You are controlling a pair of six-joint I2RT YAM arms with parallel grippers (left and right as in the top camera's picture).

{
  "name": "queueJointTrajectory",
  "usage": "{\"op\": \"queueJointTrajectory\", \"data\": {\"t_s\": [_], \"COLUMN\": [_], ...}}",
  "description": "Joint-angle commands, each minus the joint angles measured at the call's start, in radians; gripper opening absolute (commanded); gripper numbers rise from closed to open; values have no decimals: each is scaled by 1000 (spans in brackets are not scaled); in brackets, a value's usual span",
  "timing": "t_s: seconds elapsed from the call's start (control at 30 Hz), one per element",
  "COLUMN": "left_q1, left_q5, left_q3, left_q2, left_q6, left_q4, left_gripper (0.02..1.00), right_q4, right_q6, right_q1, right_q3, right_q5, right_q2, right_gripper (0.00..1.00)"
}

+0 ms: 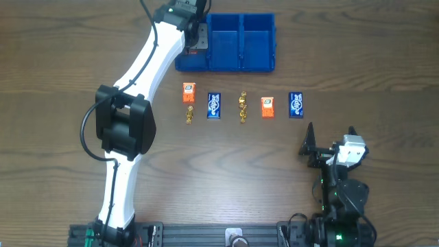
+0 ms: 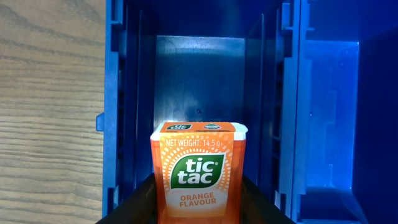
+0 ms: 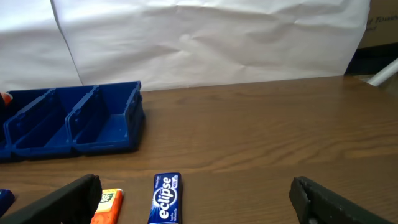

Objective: Sort Candies Into Trays

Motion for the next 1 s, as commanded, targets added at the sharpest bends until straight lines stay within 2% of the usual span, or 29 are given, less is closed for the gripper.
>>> {"op": "queueJointTrajectory", "data": {"t_s": [0.03, 0.23, 0.27, 0.3, 0.37, 0.73, 0.87, 1.0], "left_q1": [3, 3, 3, 3, 3, -22, -51, -75], "left_q5": [-3, -3, -3, -3, -3, 1, -1, -4], "left_q3": [42, 42, 42, 42, 42, -23, -309, -605], "left_q2": [-21, -22, -22, -22, -22, -211, -415, -519], "left_q6": [4, 3, 3, 3, -5, -47, -85, -87], "left_q4": [12, 16, 18, 20, 23, -50, 7, 159], "left_gripper": [316, 404, 470, 709, 985, 998, 998, 1000], "right_q4": [-3, -3, -3, -3, -3, -3, -3, -3], "right_q6": [-12, -12, -12, -12, -12, -12, -12, -12], "right_q1": [2, 2, 2, 2, 2, 2, 2, 2], "right_q3": [-3, -3, -3, -3, -3, -3, -3, -3], "right_q5": [-5, -5, -5, -5, -5, -5, -5, -5], "right_q2": [-7, -7, -7, -7, -7, -7, -7, -7], "right_gripper": [1000, 1000, 1000, 1000, 1000, 1000, 998, 1000]}}
